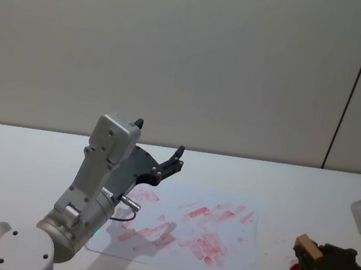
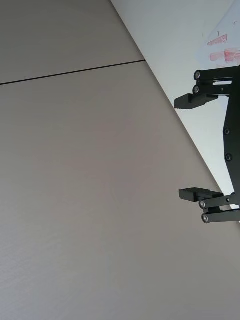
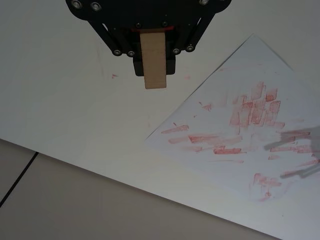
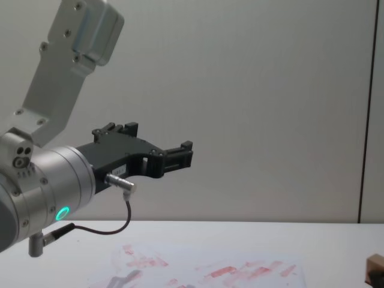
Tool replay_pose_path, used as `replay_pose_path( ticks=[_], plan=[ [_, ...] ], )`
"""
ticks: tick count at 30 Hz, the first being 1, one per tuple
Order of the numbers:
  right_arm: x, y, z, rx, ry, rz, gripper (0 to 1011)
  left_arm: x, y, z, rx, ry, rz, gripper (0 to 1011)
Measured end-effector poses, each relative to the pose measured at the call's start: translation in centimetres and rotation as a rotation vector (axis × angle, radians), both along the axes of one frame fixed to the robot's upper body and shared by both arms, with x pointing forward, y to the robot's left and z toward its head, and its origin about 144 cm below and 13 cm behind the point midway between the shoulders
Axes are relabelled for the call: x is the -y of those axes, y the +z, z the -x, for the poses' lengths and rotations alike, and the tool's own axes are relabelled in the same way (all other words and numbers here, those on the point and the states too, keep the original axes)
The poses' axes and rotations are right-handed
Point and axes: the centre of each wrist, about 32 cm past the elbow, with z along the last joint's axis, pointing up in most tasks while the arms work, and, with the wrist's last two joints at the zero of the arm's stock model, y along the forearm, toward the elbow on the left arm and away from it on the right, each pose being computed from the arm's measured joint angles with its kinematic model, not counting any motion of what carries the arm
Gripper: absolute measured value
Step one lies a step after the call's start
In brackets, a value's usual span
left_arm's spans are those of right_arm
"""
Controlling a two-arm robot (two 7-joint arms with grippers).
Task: Use the one hand to pick up the stamp and affix it onto the A4 paper.
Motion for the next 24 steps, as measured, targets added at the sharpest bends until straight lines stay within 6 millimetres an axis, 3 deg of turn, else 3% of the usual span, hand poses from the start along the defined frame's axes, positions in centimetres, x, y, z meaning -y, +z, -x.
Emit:
replay_pose_path(
  ticks=[24],
  plan=[
    [1.3, 0.2, 2.0, -0.035, -0.005, 0.020, 253, 0.0, 0.0, 0.0, 0.000, 0.000, 0.000, 1002]
  ],
)
